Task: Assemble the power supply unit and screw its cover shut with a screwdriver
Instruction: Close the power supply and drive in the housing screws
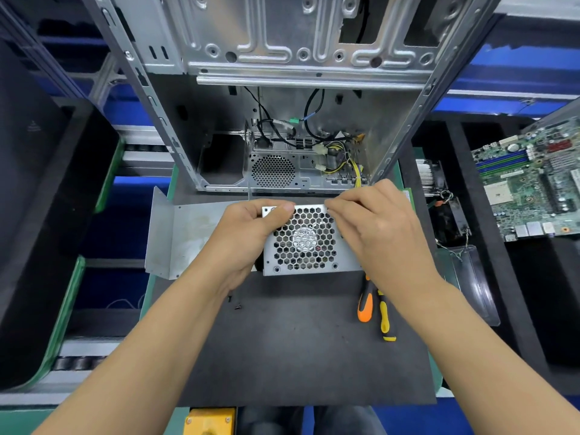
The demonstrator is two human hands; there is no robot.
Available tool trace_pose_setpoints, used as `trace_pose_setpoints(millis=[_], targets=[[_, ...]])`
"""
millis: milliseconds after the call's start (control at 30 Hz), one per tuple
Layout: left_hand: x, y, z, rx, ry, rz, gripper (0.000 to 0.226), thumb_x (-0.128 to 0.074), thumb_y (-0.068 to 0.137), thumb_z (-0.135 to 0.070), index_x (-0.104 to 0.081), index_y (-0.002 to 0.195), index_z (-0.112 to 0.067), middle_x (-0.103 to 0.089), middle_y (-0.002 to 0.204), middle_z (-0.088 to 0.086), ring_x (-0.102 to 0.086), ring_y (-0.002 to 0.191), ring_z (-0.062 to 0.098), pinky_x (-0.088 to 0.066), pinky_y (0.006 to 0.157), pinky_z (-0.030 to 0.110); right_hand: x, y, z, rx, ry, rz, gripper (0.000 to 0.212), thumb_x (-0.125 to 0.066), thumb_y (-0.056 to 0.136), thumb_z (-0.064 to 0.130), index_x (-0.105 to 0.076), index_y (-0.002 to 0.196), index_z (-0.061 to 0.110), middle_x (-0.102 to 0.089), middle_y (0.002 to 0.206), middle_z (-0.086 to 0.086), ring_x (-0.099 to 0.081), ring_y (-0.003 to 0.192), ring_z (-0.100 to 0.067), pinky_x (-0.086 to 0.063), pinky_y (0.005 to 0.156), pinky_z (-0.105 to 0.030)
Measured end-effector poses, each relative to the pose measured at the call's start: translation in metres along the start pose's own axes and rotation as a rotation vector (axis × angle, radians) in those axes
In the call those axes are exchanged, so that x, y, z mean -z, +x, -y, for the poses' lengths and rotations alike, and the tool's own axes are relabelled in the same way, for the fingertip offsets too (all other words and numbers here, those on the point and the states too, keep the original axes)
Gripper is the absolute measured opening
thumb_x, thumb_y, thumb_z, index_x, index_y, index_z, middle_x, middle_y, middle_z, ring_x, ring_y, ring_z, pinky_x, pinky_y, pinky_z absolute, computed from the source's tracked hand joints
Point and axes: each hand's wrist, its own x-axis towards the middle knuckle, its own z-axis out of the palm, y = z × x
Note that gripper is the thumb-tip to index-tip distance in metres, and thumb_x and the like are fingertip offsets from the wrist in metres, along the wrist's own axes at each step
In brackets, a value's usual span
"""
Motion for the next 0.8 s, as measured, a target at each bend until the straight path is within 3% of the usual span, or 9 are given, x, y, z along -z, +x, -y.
trace_pose_setpoints(millis=[200,433,533,600,667,767,800], targets=[[0.000,0.007,-0.002,0.010,0.007,-0.007,0.020,-0.066,0.095,-0.017,-0.072,0.105,-0.001,-0.077,0.098,0.016,-0.075,0.086,0.026,-0.061,0.069,0.034,-0.008,0.002,-0.002,-0.017,0.034,-0.032,0.011,-0.068,0.094,0.006,-0.075,0.100,0.002,-0.069,0.093,-0.010,-0.058,0.083,-0.035,-0.050,0.072,-0.047],[-0.001,0.014,-0.006,0.026,0.021,-0.018,0.018,-0.066,0.095,-0.015,-0.072,0.098,0.001,-0.077,0.096,0.017,-0.075,0.085,0.025,-0.062,0.079,0.037,-0.011,0.007,-0.006,-0.083,0.127,0.001,0.022,-0.070,0.091,0.007,-0.072,0.111,-0.002,-0.069,0.103,-0.014,-0.056,0.089,-0.037,-0.049,0.082,-0.050],[-0.002,0.014,-0.009,0.028,0.026,-0.032,0.015,-0.067,0.094,-0.014,-0.073,0.093,0.000,-0.077,0.093,0.015,-0.075,0.080,0.022,-0.063,0.077,0.036,-0.001,-0.002,-0.013,-0.244,0.213,-0.113,0.028,-0.063,0.095,0.012,-0.069,0.121,0.004,-0.068,0.110,-0.006,-0.056,0.099,-0.023,-0.045,0.095,-0.030],[-0.004,0.015,-0.011,0.027,0.031,-0.058,0.015,-0.067,0.094,-0.013,-0.072,0.090,0.000,-0.078,0.089,0.013,-0.076,0.077,0.021,-0.063,0.068,0.032,0.012,-0.019,-0.024,-0.504,0.256,-0.188,0.021,-0.058,0.099,0.022,-0.071,0.115,0.016,-0.067,0.104,0.004,-0.055,0.091,-0.006,-0.043,0.087,-0.020],[-0.005,0.016,-0.013,0.029,0.005,-0.098,0.014,-0.067,0.094,-0.011,-0.072,0.086,0.000,-0.078,0.085,0.012,-0.075,0.073,0.021,-0.061,0.062,0.030,0.021,-0.044,-0.039,-0.776,0.241,0.014,0.012,-0.061,0.095,0.036,-0.066,0.101,0.026,-0.067,0.093,0.002,-0.056,0.079,-0.002,-0.040,0.072,-0.021],[-0.007,0.014,-0.012,0.036,-0.046,-0.136,0.017,-0.068,0.093,-0.010,-0.073,0.079,-0.002,-0.077,0.080,0.012,-0.075,0.068,0.020,-0.060,0.056,0.029,0.023,-0.091,-0.052,-1.026,0.232,0.653,0.046,-0.078,0.073,0.056,-0.055,0.099,0.025,-0.062,0.083,0.001,-0.057,0.077,-0.005,-0.037,0.058,-0.024],[-0.007,0.012,-0.010,0.035,-0.040,-0.136,0.017,-0.068,0.093,-0.010,-0.073,0.079,-0.003,-0.077,0.079,0.011,-0.074,0.066,0.019,-0.058,0.054,0.028,0.021,-0.102,-0.048,-1.056,0.257,0.792,0.053,-0.082,0.067,0.057,-0.053,0.100,0.027,-0.062,0.083,0.002,-0.058,0.078,-0.007,-0.039,0.058,-0.023]])
